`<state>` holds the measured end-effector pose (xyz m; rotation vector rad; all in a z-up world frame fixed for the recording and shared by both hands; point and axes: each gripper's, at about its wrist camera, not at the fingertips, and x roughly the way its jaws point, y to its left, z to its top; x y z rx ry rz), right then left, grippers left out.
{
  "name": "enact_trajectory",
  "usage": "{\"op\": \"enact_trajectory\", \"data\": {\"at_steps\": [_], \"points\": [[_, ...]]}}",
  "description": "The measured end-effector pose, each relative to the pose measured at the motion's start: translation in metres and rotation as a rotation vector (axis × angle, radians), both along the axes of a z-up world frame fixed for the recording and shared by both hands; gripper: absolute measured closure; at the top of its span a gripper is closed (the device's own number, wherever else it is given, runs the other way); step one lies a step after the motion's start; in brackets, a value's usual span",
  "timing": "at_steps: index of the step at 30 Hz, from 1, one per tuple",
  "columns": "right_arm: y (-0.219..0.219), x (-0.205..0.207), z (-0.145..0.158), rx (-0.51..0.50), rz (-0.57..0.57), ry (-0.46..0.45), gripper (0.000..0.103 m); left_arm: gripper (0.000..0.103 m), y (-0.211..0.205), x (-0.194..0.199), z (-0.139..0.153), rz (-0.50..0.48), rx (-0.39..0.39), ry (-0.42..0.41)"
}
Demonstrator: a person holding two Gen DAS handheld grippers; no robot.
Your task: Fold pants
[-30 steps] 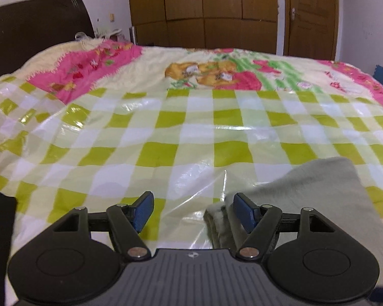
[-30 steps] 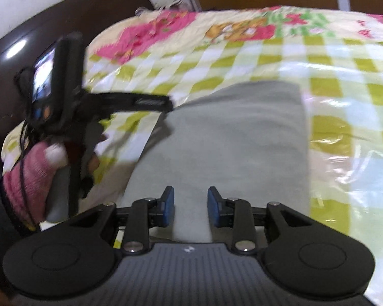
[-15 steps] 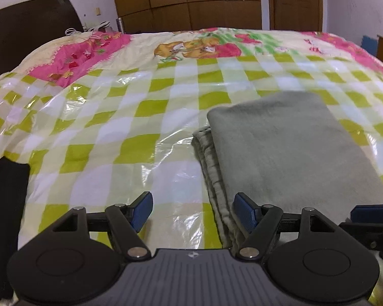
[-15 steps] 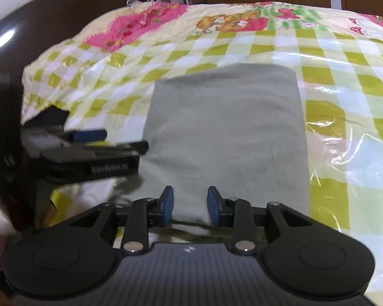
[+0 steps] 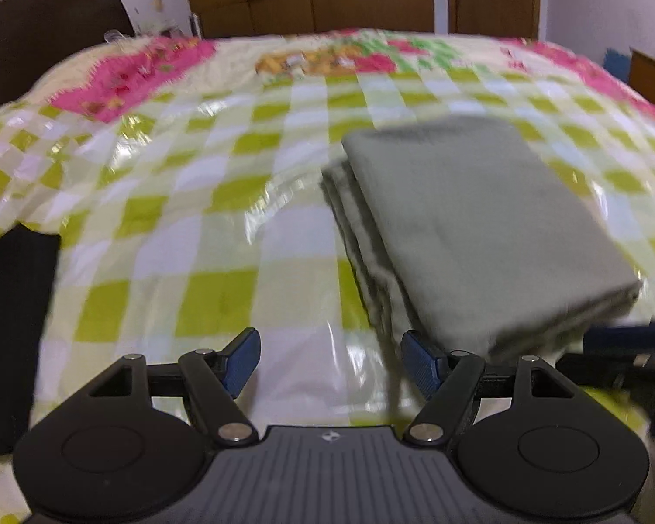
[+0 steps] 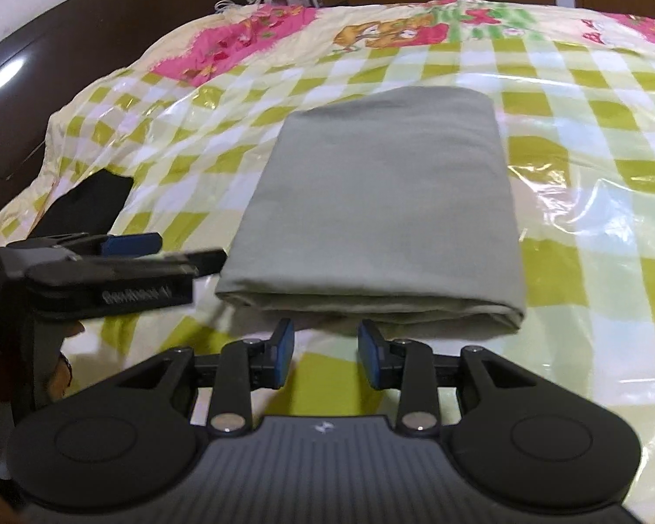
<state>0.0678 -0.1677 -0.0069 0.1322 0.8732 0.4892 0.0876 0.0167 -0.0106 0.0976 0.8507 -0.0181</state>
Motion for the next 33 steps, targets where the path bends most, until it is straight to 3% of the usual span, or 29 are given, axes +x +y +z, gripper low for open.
{"op": "enact_trajectory", "data": {"at_steps": [3,12,24,33], "points": [[-0.002,-0.003,0.004,0.008,0.000,-0.008,0.069,0.020,-0.001,-0.004,-0.005,-0.003,0.017,0.018],[-0.019,-0.014,0.000,0.004,-0.084,0.012,0.067,0.017,-0.012,-0.027,0.001,-0.031,-0.086,0.044],[-0.035,-0.032,-0.001,-0.022,-0.173,0.011,0.067,0.014,-0.042,-0.042,0.005,-0.088,-0.054,0.053],[-0.035,-0.038,-0.003,-0.036,-0.176,0.008,0.067,0.014,-0.045,-0.046,0.005,-0.090,-0.061,0.051]]}}
